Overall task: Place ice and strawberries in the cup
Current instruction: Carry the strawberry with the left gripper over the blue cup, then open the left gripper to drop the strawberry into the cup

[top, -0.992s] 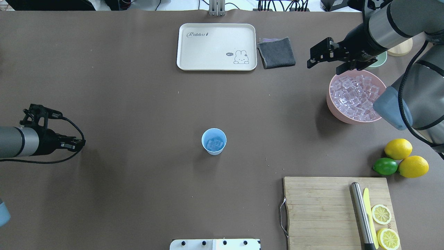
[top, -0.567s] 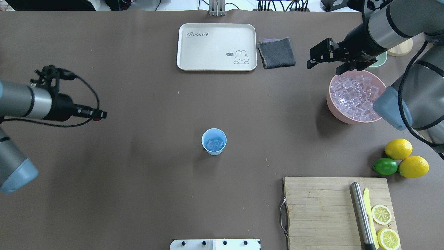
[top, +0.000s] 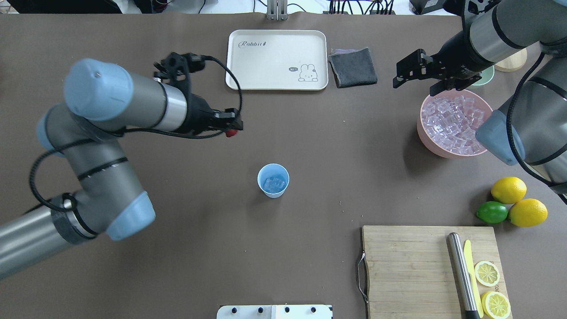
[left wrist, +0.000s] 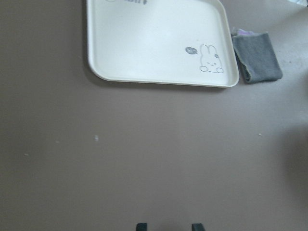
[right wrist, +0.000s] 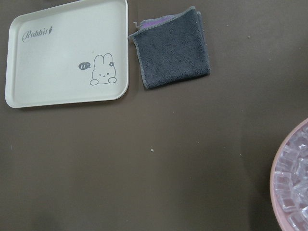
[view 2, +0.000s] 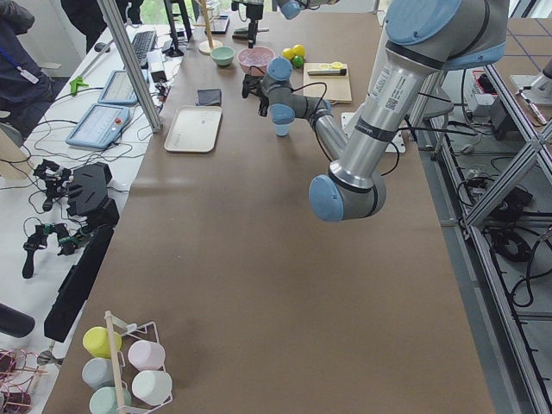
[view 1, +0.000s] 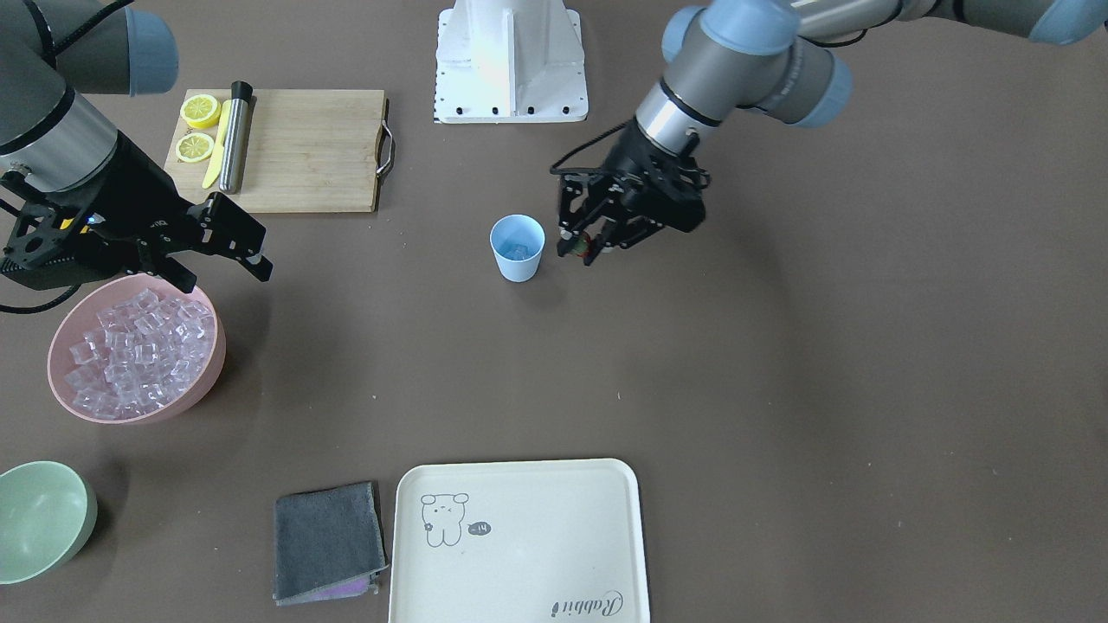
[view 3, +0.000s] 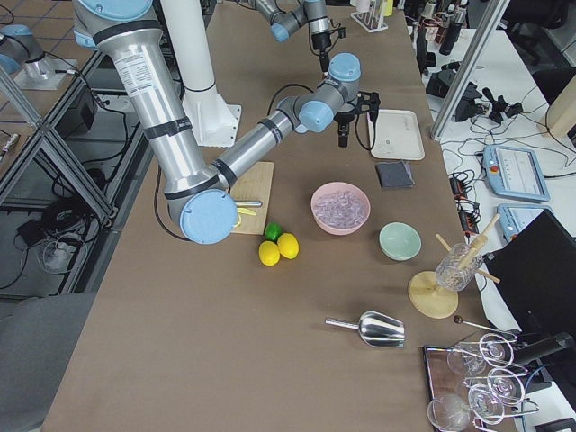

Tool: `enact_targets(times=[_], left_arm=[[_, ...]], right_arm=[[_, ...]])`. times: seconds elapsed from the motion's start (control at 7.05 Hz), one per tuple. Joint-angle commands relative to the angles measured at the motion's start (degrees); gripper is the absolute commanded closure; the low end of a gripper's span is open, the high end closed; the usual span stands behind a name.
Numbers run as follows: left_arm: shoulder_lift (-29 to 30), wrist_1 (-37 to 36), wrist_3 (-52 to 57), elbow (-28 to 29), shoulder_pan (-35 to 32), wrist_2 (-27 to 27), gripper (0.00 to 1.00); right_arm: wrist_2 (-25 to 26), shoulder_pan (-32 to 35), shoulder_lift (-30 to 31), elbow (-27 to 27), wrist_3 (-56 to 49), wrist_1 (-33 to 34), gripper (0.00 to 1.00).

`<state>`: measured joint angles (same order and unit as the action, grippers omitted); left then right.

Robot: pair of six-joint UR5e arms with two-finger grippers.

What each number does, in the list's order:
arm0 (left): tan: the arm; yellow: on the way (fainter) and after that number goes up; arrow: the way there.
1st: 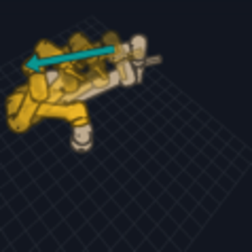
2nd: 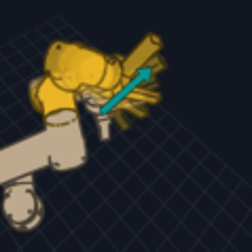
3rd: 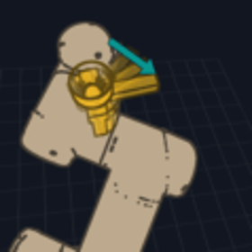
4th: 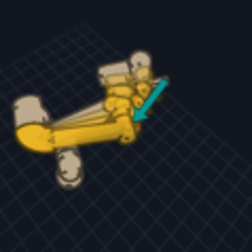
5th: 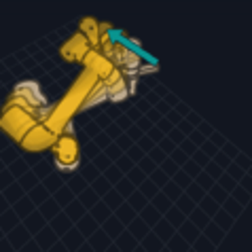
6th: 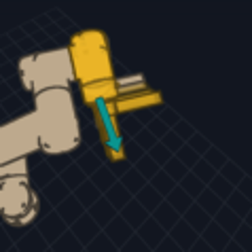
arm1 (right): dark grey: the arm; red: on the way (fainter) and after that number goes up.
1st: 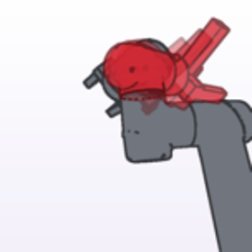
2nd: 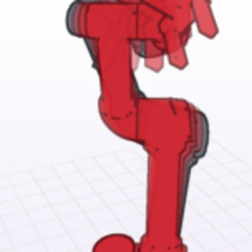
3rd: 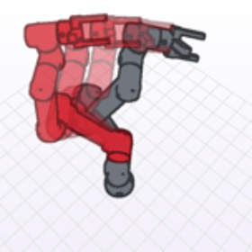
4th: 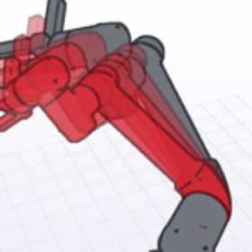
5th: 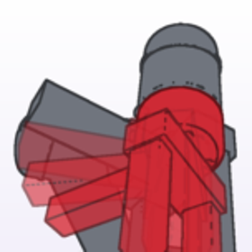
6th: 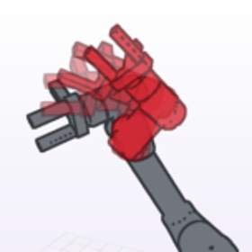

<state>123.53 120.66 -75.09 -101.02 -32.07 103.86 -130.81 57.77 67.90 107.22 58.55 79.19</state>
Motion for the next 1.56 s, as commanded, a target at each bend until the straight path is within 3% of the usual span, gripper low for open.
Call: enact_targets(times=[0.0, 0.28, 1.13, 1.28, 1.42], left_arm=[[3.38, -0.78, -2.08, 2.12, 6.75, -7.61, 1.0], [5.76, -0.52, -1.73, 5.39, 6.41, -7.89, 1.0], [2.24, -0.25, -1.46, 4.96, 6.58, -7.8, 1.0], [2.24, -0.25, -1.73, 4.87, 6.58, -7.89, 0.01], [2.16, -0.34, -1.99, 4.08, 6.67, -8.06, 0.02]], right_arm=[[0.03, 0.24, 0.04, -0.17, -0.01, 0.0, 0.01], [0.03, 0.24, 0.13, -0.26, 0.07, 0.0, 0.01], [0.03, 0.24, -0.05, -0.25, 0.25, 0.0, 0.01], [0.03, 0.24, -0.13, -0.25, 0.25, 0.0, 0.01], [0.03, 0.24, -0.22, -0.34, 0.16, 0.0, 0.01]])
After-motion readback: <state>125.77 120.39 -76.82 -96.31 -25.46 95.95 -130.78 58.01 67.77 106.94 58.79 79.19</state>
